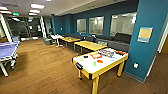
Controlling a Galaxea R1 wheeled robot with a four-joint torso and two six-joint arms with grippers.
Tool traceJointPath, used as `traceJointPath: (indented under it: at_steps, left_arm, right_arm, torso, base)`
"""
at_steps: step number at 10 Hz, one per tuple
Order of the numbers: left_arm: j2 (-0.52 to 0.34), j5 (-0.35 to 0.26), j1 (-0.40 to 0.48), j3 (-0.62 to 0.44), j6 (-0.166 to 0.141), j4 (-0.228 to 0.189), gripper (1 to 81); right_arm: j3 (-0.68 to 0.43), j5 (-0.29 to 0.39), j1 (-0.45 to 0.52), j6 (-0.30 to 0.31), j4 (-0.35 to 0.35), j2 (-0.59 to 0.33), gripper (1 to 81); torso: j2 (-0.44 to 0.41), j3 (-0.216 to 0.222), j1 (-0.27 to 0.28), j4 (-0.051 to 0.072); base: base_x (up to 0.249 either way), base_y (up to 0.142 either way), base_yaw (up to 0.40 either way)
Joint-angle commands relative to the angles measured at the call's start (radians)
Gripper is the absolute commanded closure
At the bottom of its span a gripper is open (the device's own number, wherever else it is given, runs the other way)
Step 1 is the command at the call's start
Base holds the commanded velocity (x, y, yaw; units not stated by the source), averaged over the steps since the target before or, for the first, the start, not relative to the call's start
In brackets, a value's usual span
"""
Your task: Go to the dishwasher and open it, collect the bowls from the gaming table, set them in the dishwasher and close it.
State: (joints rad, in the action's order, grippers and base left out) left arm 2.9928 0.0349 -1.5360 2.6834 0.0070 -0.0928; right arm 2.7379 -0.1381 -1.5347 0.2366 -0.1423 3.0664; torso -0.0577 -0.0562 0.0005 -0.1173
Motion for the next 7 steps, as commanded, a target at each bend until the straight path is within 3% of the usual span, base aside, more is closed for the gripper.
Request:
traceJointPath:
  at_steps: [1, 5, 7]
  left_arm:
    - [-0.004, -0.050, 0.049, -0.004, 0.008, 0.004, 1.0]
    - [-0.004, -0.050, 0.049, -0.004, 0.007, 0.004, 1.0]
    - [-0.004, -0.050, 0.047, -0.004, 0.007, 0.004, 1.0]
  right_arm:
    - [-0.006, 0.041, 0.053, 0.000, -0.008, 0.004, 1.0]
    - [-0.005, 0.041, 0.053, 0.000, -0.008, 0.004, 1.0]
    - [-0.005, 0.041, 0.053, 0.000, -0.008, 0.004, 1.0]
  torso:
    - [0.000, 0.000, 0.000, 0.000]
    - [0.000, 0.000, 0.000, 0.000]
    - [0.000, 0.000, 0.000, 0.000]
  base:
    - [0.137, 0.000, 0.000]
    - [0.137, 0.000, 0.000]
    - [0.136, 0.073, 0.000]
